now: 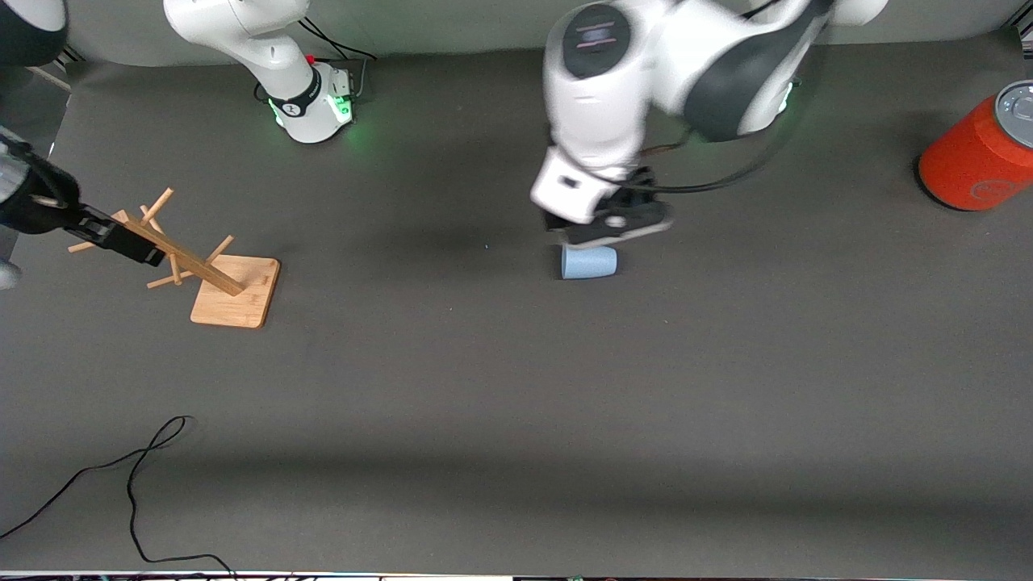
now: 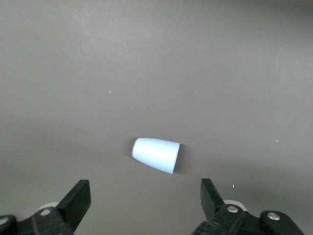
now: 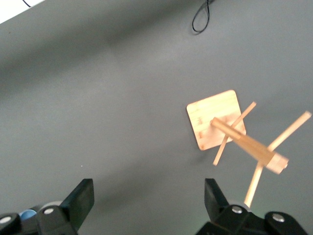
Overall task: Rotate and upright cup with both arms
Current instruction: 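Grasp the rim of the lying blue cup with the left gripper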
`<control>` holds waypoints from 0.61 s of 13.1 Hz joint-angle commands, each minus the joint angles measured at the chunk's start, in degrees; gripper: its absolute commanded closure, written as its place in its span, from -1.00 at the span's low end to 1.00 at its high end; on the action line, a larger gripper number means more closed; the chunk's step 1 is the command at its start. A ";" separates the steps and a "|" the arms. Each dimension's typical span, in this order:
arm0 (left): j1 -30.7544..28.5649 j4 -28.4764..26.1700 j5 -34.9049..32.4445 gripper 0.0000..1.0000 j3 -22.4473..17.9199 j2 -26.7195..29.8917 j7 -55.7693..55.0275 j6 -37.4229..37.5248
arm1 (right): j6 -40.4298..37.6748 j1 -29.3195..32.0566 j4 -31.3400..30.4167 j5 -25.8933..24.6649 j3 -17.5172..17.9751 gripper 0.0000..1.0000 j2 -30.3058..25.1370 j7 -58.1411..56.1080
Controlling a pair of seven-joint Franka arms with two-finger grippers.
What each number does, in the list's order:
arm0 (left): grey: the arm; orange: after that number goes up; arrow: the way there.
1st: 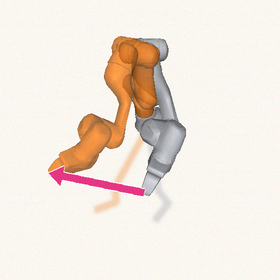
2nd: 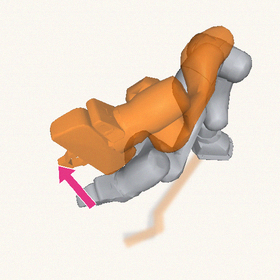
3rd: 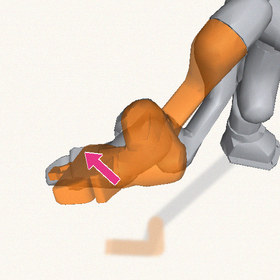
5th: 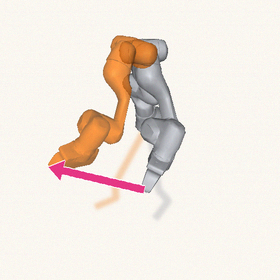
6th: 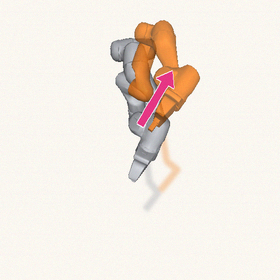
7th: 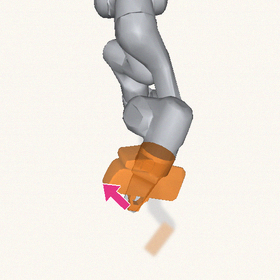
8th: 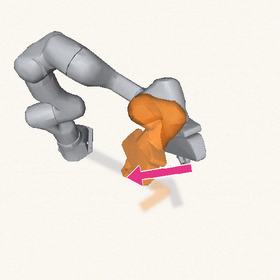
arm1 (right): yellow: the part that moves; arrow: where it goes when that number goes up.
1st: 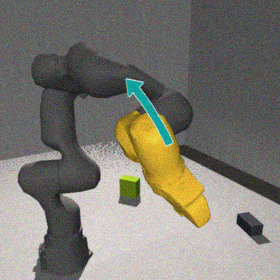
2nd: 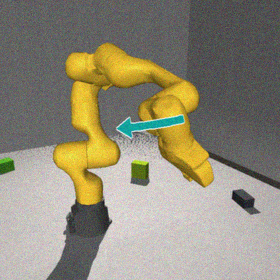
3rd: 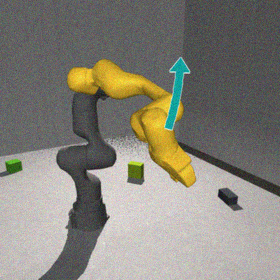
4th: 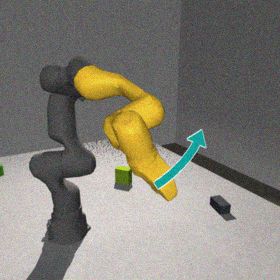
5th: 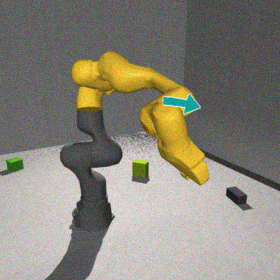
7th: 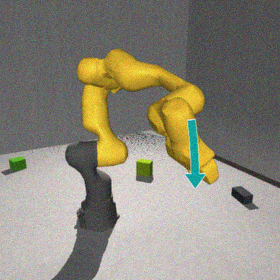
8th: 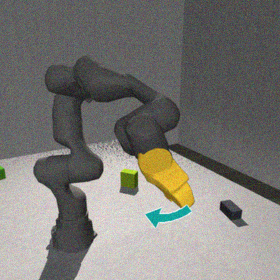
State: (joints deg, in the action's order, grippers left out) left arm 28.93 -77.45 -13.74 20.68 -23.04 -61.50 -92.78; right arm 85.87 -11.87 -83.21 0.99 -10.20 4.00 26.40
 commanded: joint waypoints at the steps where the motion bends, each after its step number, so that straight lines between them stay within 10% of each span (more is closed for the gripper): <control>1: 6.55 5.64 -5.93 -1.00 -0.82 -9.37 -3.62 1.02 | 5.25 4.39 -6.42 -0.37 2.82 -1.00 -4.08 -10.36; 8: 16.05 2.48 -23.34 -0.98 -1.17 -24.32 -2.13 2.16 | 7.47 8.36 -7.93 -0.55 4.84 -1.00 -4.35 -26.55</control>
State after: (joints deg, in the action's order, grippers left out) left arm 42.23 -75.68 -33.88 20.41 -44.19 -64.70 -92.04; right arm 92.19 -4.18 -89.52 0.99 -6.28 1.16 4.08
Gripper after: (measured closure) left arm 0.000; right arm 0.000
